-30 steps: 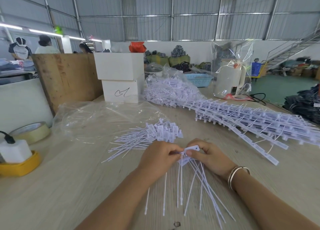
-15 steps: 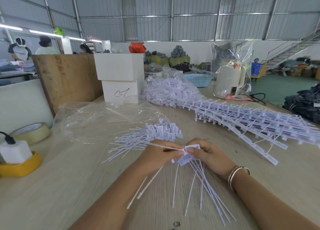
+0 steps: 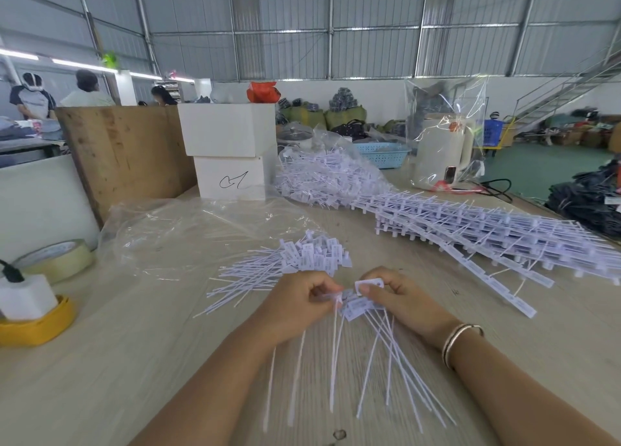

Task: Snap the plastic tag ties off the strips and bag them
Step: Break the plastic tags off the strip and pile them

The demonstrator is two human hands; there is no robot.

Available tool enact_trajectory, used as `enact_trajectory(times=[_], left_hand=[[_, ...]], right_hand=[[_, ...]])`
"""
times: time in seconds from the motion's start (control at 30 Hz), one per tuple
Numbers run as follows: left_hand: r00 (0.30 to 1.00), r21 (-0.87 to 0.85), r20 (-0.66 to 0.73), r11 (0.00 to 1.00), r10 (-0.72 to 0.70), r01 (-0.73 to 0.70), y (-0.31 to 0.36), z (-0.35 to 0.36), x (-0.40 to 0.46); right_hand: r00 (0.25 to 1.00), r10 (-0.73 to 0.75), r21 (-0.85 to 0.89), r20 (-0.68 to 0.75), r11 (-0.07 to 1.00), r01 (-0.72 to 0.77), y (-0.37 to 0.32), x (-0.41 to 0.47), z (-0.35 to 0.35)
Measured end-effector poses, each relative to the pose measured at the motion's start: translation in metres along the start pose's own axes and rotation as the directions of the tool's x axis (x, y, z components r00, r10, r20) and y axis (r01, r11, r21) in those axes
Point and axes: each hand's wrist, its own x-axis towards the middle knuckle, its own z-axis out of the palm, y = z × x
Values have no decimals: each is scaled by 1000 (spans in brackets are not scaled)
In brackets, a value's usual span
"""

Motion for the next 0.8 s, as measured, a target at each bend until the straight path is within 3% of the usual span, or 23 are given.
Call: enact_trajectory(times=[0.1, 0.2, 0.37, 0.53, 0.67, 0.8], left_hand=[[996, 239, -62, 970, 66, -50, -2, 6, 0], [988, 324, -120, 945, 99, -56, 0, 11, 0], [991, 349, -103, 936, 90, -49, 0, 17, -1], [985, 406, -80, 907, 154, -108, 4, 16, -2], [974, 384, -85, 909, 212, -164, 12, 19, -3], [976, 291, -71, 941, 204, -175, 15, 24, -4]], right_hand=[[999, -3, -251, -53, 968, -10, 3, 5, 0], [997, 5, -327, -78, 944, -31, 3, 5, 1], [999, 26, -419, -43, 907, -41, 0, 4, 6], [986, -131, -380, -100, 921, 83, -6, 0, 7], [982, -187, -554, 7, 817, 160, -7, -4, 12], [987, -159, -378, 32, 912, 159, -8, -3, 8]])
